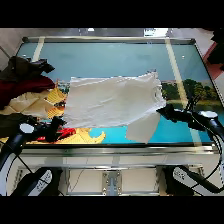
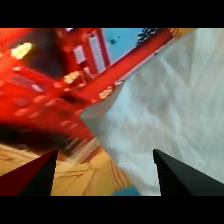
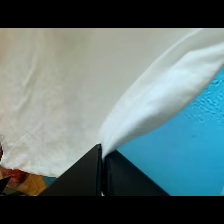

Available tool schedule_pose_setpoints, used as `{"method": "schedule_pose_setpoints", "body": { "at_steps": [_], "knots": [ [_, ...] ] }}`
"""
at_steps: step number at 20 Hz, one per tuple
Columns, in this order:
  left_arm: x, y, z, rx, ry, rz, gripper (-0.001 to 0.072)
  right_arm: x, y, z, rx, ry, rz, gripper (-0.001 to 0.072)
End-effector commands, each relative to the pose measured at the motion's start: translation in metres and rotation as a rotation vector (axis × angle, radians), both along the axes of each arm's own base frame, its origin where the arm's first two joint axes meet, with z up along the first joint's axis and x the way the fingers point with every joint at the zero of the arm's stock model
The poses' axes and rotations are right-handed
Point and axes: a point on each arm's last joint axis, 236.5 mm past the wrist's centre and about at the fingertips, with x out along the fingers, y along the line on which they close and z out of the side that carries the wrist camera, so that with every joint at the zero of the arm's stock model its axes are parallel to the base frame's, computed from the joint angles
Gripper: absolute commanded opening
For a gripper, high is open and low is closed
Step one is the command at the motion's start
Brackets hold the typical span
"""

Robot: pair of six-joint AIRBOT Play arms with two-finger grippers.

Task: Fold the shirts.

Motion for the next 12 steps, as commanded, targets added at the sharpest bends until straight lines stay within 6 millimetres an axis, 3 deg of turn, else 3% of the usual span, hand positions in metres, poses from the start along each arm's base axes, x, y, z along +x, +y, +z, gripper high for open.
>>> {"method": "schedule_pose_setpoints", "body": {
  "at_steps": [1,5,7,9,10,11,12],
  "knots": [
    [0.018,0.01,0.001,-0.008,-0.07,0.108,0.0562,-0.001,0.002,0.002,0.009,-0.001,0.006,0.0034],
    [0.018,0.0,-0.011,-0.052,-0.042,0.095,0.0553,0.003,0.003,0.005,0.026,-0.012,-0.006,0.0034],
    [0.026,-0.002,-0.018,-0.076,-0.055,0.107,0.0509,0.004,0.004,0.007,0.036,-0.016,-0.011,0.0034],
    [0.034,-0.01,-0.019,-0.118,-0.081,0.102,0.0385,0.005,0.004,0.008,0.039,-0.017,-0.014,0.0034],
    [0.036,-0.017,-0.018,-0.136,-0.101,0.064,0.0254,0.004,0.004,0.008,0.041,-0.017,-0.013,0.0033],
    [0.04,-0.022,-0.012,-0.149,-0.137,0.035,0.0021,0.004,0.005,0.011,0.045,-0.022,-0.01,0.0033],
    [0.048,-0.027,-0.003,-0.176,-0.177,0.024,0.0009,0.004,0.007,0.017,0.048,-0.033,0.004,0.0033]
  ]
}}
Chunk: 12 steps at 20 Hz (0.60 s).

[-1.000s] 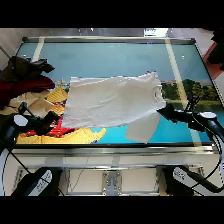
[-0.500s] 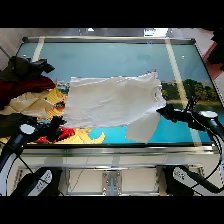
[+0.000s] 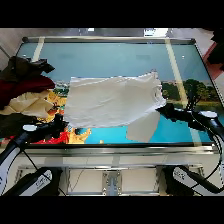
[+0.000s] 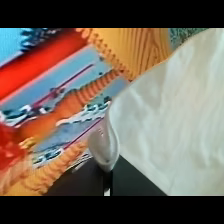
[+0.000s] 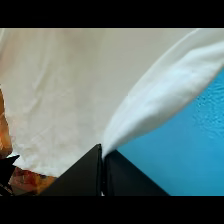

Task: Fold the shirts.

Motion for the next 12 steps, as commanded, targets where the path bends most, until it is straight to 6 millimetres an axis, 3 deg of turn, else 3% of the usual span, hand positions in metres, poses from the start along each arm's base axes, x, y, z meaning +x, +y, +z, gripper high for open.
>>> {"method": "schedule_pose_setpoints", "body": {
  "at_steps": [1,2,3,4,6,8,9,10,12],
  "knots": [
    [0.03,-0.021,0.031,-0.094,-0.162,-0.048,0.0009,0.0,0.007,0.02,0.019,-0.038,0.039,0.0032],
    [0.045,-0.029,0.057,-0.113,-0.261,-0.093,0.0008,-0.001,0.012,0.038,0.02,-0.075,0.073,0.0032],
    [0.063,-0.037,0.096,-0.115,-0.409,-0.165,0.0009,-0.002,0.014,0.062,0.008,-0.126,0.105,0.0032],
    [0.079,-0.045,0.146,-0.105,-0.582,-0.233,0.0009,-0.004,0.015,0.088,-0.001,-0.173,0.117,0.0032],
    [0.091,-0.058,0.272,-0.013,-1.003,-0.373,0.0009,-0.012,0.006,0.152,-0.035,-0.29,0.091,0.0032],
    [0.074,-0.063,0.387,0.185,-1.321,-0.462,0.0008,-0.032,-0.002,0.217,-0.129,-0.438,0.069,0.0032],
    [0.061,-0.065,0.425,0.28,-1.4,-0.491,0.0008,-0.047,-0.002,0.247,-0.213,-0.516,0.072,0.0032],
    [0.045,-0.069,0.455,0.397,-1.448,-0.54,0.0008,-0.06,-0.004,0.272,-0.316,-0.582,0.062,0.0032],
    [0.023,-0.063,0.489,0.644,-1.427,-0.601,0.0007,-0.085,-0.009,0.327,-0.572,-0.728,-0.004,0.0031]
  ]
}}
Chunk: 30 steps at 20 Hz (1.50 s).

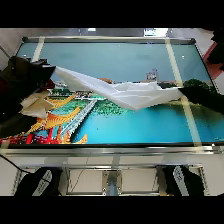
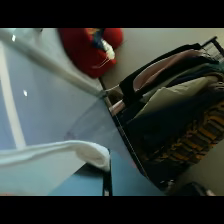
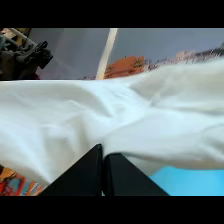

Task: Fold the shirts.

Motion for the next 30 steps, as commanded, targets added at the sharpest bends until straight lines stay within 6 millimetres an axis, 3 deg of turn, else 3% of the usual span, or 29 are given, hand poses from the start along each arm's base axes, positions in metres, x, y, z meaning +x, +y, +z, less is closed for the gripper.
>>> {"method": "schedule_pose_setpoints", "body": {
  "at_steps": [1,4,7,9,12,13,15,16,19,21,24,27,30],
  "knots": [
    [-0.049,0.011,0.089,0.381,-0.221,0.146,0.0007,-0.054,-0.005,0.101,-0.343,-0.291,-0.183,0.0031],
    [-0.072,0.057,0.139,0.619,-0.249,0.394,0.0007,-0.094,-0.008,0.192,-0.502,-0.549,-0.368,0.0031],
    [-0.09,0.067,0.177,0.692,-0.328,0.479,0.0006,-0.107,-0.011,0.249,-0.519,-0.71,-0.446,0.0031],
    [-0.083,0.065,0.17,0.702,-0.293,0.448,0.0006,-0.085,-0.011,0.253,-0.427,-0.705,-0.394,0.0031],
    [-0.041,0.07,0.126,0.695,-0.132,0.368,0.0006,-0.024,-0.014,0.225,-0.249,-0.585,-0.21,0.0031],
    [-0.02,0.073,0.106,0.685,-0.065,0.338,0.0006,-0.003,-0.022,0.21,-0.201,-0.527,-0.175,0.0031],
    [0.02,0.065,0.052,0.682,0.085,0.231,0.0006,0.047,-0.031,0.157,-0.131,-0.36,-0.092,0.0031],
    [0.039,0.055,0.021,0.71,0.15,0.168,0.0006,0.073,-0.026,0.119,-0.1,-0.263,-0.038,0.0031],
    [0.1,0.027,-0.092,0.89,0.353,0.074,0.0006,0.136,-0.004,-0.028,-0.193,0.043,0.067,0.0031],
    [0.144,0.029,-0.165,1.02,0.455,0.133,0.0006,0.17,0.002,-0.126,-0.274,0.192,0.051,0.0031],
    [0.201,0.047,-0.257,1.034,0.558,0.278,0.0007,0.214,0.001,-0.223,-0.287,0.28,-0.013,0.0031],
    [0.223,0.068,-0.323,1.028,0.631,0.359,0.0007,0.251,-0.017,-0.275,-0.295,0.268,-0.142,0.0031],
    [0.228,0.086,-0.35,0.987,0.688,0.42,0.0007,0.273,-0.039,-0.287,-0.31,0.224,-0.24,0.0031]
  ]
}}
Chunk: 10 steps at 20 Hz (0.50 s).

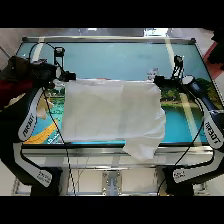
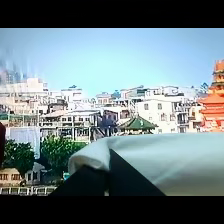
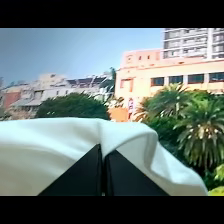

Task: Fold the shirts.

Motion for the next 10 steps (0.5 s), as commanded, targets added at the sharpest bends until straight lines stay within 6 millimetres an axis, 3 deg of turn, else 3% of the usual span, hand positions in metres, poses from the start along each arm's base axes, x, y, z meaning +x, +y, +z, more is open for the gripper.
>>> {"method": "schedule_pose_setpoints", "body": {
  "at_steps": [1,4,7,10],
  "knots": [
    [0.016,0.021,-0.036,0.007,-0.02,0.09,0.0007,0.031,-0.025,-0.024,-0.073,-0.075,-0.106,0.0031],
    [0.023,0.027,-0.018,0.003,-0.056,0.103,0.0007,0.045,-0.027,0.001,-0.084,-0.132,-0.101,0.0031],
    [0.026,0.027,0.023,-0.009,-0.116,0.11,0.0007,0.057,-0.017,0.04,-0.088,-0.177,-0.042,0.0031],
    [-0.001,0.031,0.051,0.057,-0.051,0.07,0.0007,0.045,-0.004,0.064,-0.125,-0.148,0.063,0.0031]
  ]
}}
